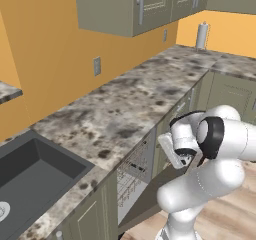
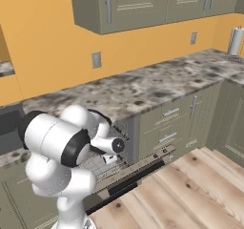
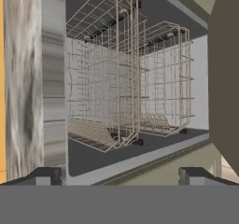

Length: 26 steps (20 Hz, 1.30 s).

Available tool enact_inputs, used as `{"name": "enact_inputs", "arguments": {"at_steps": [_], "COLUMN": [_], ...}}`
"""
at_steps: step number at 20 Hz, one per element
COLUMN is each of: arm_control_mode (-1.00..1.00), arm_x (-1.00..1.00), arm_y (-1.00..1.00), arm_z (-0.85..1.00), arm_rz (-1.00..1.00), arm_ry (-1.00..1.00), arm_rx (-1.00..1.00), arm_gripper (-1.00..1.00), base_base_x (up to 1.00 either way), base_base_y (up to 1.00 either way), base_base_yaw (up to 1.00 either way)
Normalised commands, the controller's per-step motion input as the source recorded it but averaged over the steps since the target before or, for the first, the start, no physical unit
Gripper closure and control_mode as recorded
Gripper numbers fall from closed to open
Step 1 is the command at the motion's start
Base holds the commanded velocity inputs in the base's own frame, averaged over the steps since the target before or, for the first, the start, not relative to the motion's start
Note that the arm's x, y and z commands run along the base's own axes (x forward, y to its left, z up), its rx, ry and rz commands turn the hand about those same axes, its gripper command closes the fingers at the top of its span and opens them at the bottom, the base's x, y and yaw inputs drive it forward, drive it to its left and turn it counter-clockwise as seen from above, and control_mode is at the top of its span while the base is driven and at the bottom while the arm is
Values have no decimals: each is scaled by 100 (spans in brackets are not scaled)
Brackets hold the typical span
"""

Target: Open the dishwasher door and pull out the top rack.

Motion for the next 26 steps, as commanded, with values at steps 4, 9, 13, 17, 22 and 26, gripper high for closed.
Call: {"name": "enact_inputs", "arguments": {"at_steps": [4, 9, 13, 17, 22, 26], "arm_control_mode": [-100, -100, -100, -100, -100, -100], "arm_x": [9, 13, 14, 14, 13, 7], "arm_y": [12, 15, 20, 25, 21, 17], "arm_z": [-21, -9, -8, -11, -16, -18], "arm_rz": [-7, -7, -6, -6, -5, -5], "arm_ry": [0, 0, 0, 0, 0, 0], "arm_rx": [3, 1, 0, 0, 0, 0], "arm_gripper": [-100, -100, -100, -100, -100, -100], "base_base_x": [0, 0, 0, 0, 0, 0], "base_base_y": [0, 0, 0, 0, 0, 0], "base_base_yaw": [0, 0, 0, 0, 0, 0]}}
